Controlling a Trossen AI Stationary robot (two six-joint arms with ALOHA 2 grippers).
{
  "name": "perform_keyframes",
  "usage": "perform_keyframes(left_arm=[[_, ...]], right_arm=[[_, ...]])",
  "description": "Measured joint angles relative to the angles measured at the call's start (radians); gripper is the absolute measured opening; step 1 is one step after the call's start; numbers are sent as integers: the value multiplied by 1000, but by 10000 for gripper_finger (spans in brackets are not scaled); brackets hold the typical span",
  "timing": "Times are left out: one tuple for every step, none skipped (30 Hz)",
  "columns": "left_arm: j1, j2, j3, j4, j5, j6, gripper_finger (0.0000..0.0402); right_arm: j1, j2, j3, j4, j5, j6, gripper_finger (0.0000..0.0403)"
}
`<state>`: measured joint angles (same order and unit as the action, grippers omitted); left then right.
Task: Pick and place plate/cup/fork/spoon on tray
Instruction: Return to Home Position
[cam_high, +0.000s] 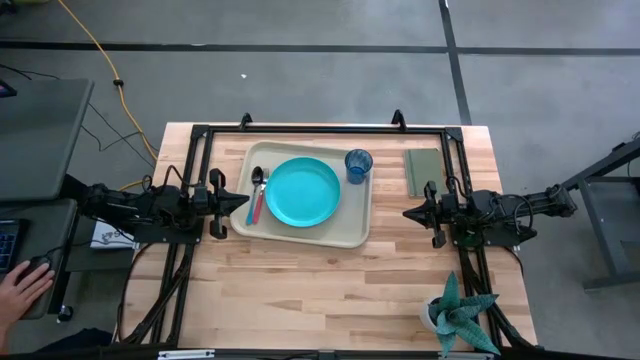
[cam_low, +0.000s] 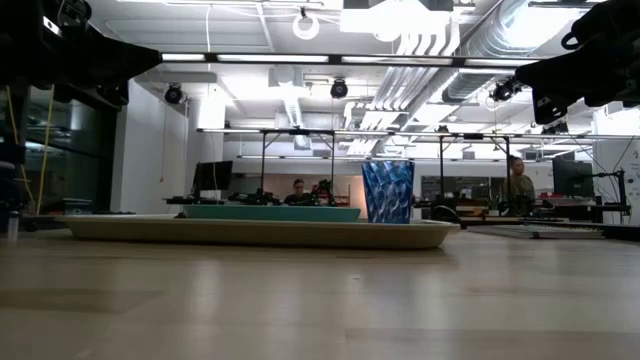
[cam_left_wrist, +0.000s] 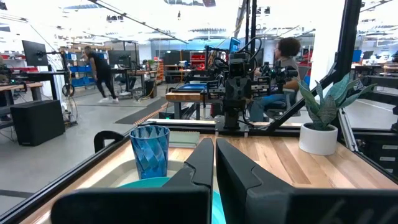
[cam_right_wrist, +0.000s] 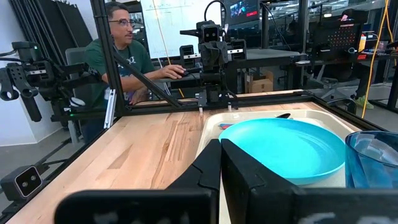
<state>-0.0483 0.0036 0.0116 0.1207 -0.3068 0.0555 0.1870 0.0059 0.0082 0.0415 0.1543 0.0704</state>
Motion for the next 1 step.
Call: perform_keyframes(left_arm=[[0, 0, 0, 0, 0, 0, 1]], right_arm=[[0, 0, 0, 0, 0, 0, 0]])
